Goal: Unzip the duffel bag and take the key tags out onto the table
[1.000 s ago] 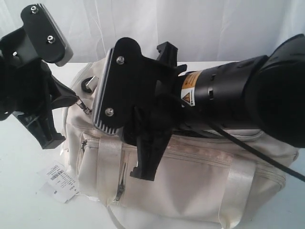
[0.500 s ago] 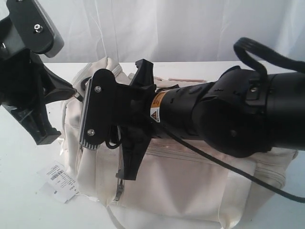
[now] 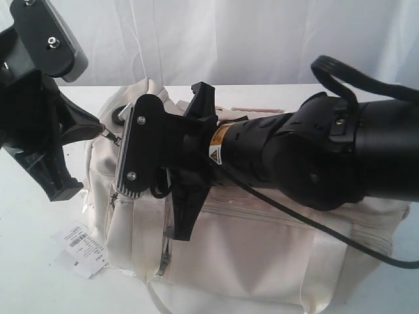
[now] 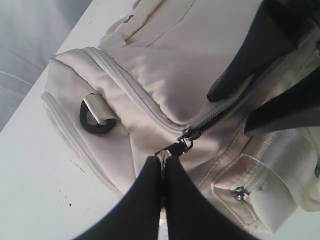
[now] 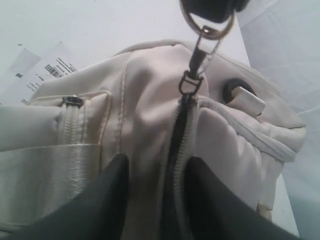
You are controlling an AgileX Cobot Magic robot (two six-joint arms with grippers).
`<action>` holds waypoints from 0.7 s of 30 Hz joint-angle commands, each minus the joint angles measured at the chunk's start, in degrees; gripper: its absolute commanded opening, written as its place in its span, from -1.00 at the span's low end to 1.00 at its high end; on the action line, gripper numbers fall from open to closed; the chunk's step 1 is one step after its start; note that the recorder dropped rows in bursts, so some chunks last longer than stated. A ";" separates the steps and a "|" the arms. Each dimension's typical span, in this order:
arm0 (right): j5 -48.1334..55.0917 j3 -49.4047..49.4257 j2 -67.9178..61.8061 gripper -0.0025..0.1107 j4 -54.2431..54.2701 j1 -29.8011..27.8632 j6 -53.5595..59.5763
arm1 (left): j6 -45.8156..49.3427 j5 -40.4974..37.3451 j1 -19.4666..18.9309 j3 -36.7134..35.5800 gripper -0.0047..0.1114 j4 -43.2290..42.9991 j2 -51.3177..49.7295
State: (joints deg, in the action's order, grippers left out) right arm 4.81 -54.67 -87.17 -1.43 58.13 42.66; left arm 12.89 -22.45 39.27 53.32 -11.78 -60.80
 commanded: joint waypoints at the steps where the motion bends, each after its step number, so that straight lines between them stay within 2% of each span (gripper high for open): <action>1: 1.04 -0.14 -0.57 -0.49 -0.09 -1.26 0.12 | 0.01 0.01 -0.15 0.01 -0.92 -0.23 0.85; 3: 1.96 -0.14 -0.82 -0.60 -0.09 -1.26 0.12 | 0.01 0.01 -0.15 0.01 -0.92 -0.23 0.85; 6: 3.51 -0.14 -0.47 -0.94 -0.09 -1.26 -0.12 | 0.01 -0.09 -0.15 0.01 -0.92 -0.23 0.85; 12: 9.78 -0.14 1.49 -0.96 -0.09 -1.26 -4.24 | 1.29 1.11 -0.15 0.01 -0.92 -0.61 0.21; 21: 15.94 -0.14 2.73 -0.96 -0.09 -1.26 -12.96 | 1.42 8.83 -0.53 0.01 -0.92 -2.40 -5.59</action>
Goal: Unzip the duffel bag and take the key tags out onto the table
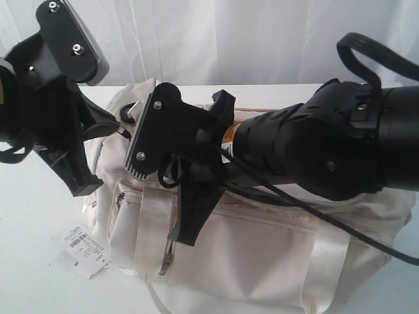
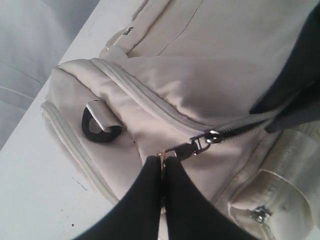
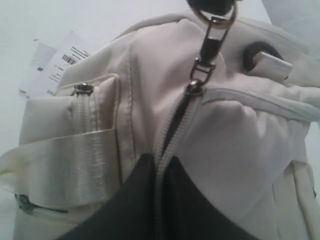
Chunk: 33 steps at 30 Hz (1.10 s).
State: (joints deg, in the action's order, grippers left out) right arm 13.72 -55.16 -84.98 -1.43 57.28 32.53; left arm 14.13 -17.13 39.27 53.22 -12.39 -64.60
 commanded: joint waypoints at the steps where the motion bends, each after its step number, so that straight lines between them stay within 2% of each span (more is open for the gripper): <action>1: 7.69 0.35 0.56 -0.96 -0.09 -0.41 -2.83 | 0.18 4.53 -0.99 0.10 -0.92 -1.79 -2.39; 12: 8.26 0.35 0.90 -0.96 -0.09 -0.41 -4.81 | -0.38 20.29 -7.26 0.33 -0.92 -1.79 -6.16; 19: 9.37 0.35 0.90 -0.96 -0.09 -0.41 -5.68 | -2.12 20.88 -10.04 6.76 -0.92 -1.41 -12.97; 29: 10.56 0.35 0.90 -0.96 -0.09 -0.41 -7.23 | 1.73 19.20 -10.61 22.49 -0.92 -1.82 -27.52; 33: 11.71 0.35 0.90 -0.96 -0.09 -0.41 -8.44 | 2.26 18.32 -12.70 28.42 -0.92 -1.82 -33.55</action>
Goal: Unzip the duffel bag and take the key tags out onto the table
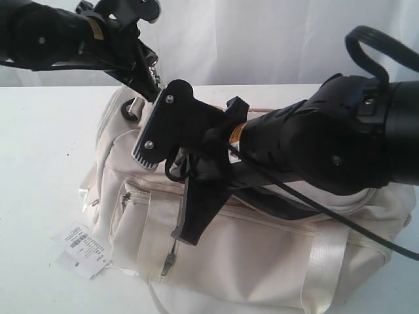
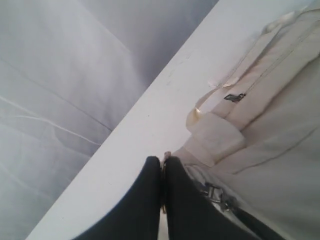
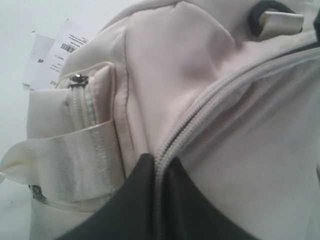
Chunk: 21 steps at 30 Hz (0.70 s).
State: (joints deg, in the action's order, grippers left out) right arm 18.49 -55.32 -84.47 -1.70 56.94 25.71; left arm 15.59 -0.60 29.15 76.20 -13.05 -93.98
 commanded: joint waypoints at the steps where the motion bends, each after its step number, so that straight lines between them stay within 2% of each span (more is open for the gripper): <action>1: 7.05 0.51 0.38 -0.96 0.18 -0.08 -1.78 | 0.69 1.50 -3.35 6.91 -0.92 -1.15 -5.51; 4: 7.05 0.51 0.38 -0.96 0.18 -0.08 -1.78 | 0.69 1.35 -5.17 10.80 -0.92 -0.37 -8.84; 9: 7.16 0.51 0.38 -0.96 0.18 -0.08 -1.94 | 0.69 1.80 -5.76 15.36 -0.92 -0.37 -12.92; 11: 7.17 0.51 0.38 -0.96 0.18 -0.08 -2.04 | 0.79 -0.26 -5.76 16.63 -0.84 -0.37 -14.03; 13: 7.17 0.51 0.38 -0.96 0.18 -0.08 -2.04 | 0.90 -2.38 -5.76 17.23 -0.63 -0.37 -14.48; 15: 7.17 0.51 0.38 -0.96 0.18 -0.08 -2.78 | 1.05 -4.24 -5.76 17.36 -0.30 -0.37 -14.61; 18: 7.17 0.51 0.38 -0.96 0.18 -0.08 -3.06 | 1.14 -7.07 -5.76 18.27 0.37 -0.54 -14.26; 19: 7.06 0.51 0.38 -0.96 0.18 -0.08 -3.06 | 1.14 -8.23 -5.76 18.76 0.53 -0.65 -13.77; 21: 6.59 0.51 0.38 -0.96 0.18 -0.08 -3.56 | 0.84 -11.02 -5.65 19.78 0.64 -0.65 -12.20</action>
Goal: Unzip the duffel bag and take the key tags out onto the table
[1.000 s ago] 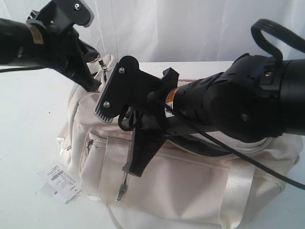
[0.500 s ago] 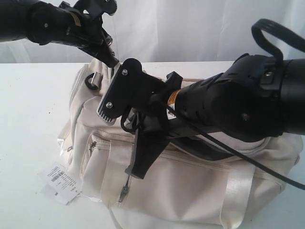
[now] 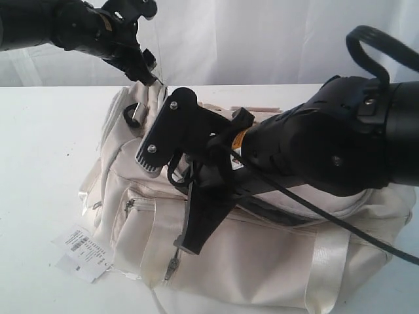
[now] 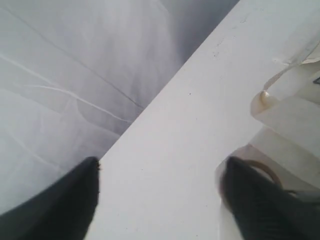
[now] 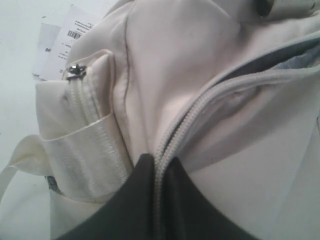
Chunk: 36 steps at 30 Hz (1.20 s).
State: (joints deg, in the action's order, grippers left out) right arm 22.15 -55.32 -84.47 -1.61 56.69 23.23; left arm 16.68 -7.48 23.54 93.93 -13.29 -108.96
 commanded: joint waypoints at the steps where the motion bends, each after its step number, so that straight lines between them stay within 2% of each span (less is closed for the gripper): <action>1: 2.94 0.51 0.38 -0.96 0.09 0.17 -1.49 | -0.40 -6.15 0.09 2.72 0.63 -0.42 3.78; 4: 2.53 0.51 0.38 -0.94 0.09 0.17 -1.63 | -1.53 -14.95 0.55 4.45 0.53 0.80 7.17; 6: 2.17 0.51 0.38 -0.86 0.09 0.17 -1.63 | -1.92 -22.04 0.55 5.18 0.35 1.43 8.92; 9: 1.91 0.37 0.38 -0.60 0.09 0.17 -1.63 | -1.92 -33.27 0.55 5.41 -0.07 1.95 11.92; 12: 1.82 0.37 0.38 -0.35 0.09 0.17 -1.63 | -1.92 -41.31 0.55 5.41 -0.52 2.21 13.70; 15: 1.93 0.37 0.38 -0.22 0.09 0.17 -1.63 | -1.92 -47.95 0.55 5.41 -0.92 2.21 14.22; 18: 2.08 0.37 1.29 -0.19 0.09 0.17 -1.63 | -3.50 -52.38 0.55 5.04 -0.92 2.21 15.33; 24: 2.44 0.37 7.58 -0.19 0.09 0.17 -1.63 | -6.51 -53.02 0.55 -1.72 -0.92 3.66 23.73; 26: 2.59 0.37 10.12 -0.14 0.09 0.17 -1.63 | -6.51 -53.50 0.55 -5.35 -0.92 5.60 27.23; 30: 3.45 0.37 14.17 0.09 0.29 0.17 -1.63 | -6.39 -53.46 0.55 -13.43 -0.92 8.60 32.73; 31: 4.61 0.48 15.41 0.12 -1.16 0.17 -1.24 | -6.26 -52.05 0.55 -18.11 -0.92 8.96 35.29; 36: 10.95 0.60 16.25 0.12 -13.62 0.17 -2.60 | -3.87 -45.65 0.55 -28.55 -0.92 8.96 39.94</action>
State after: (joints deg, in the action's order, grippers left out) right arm 30.18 -55.21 -68.57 -8.91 56.69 22.11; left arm 11.38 -56.11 23.88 69.93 -5.31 -71.33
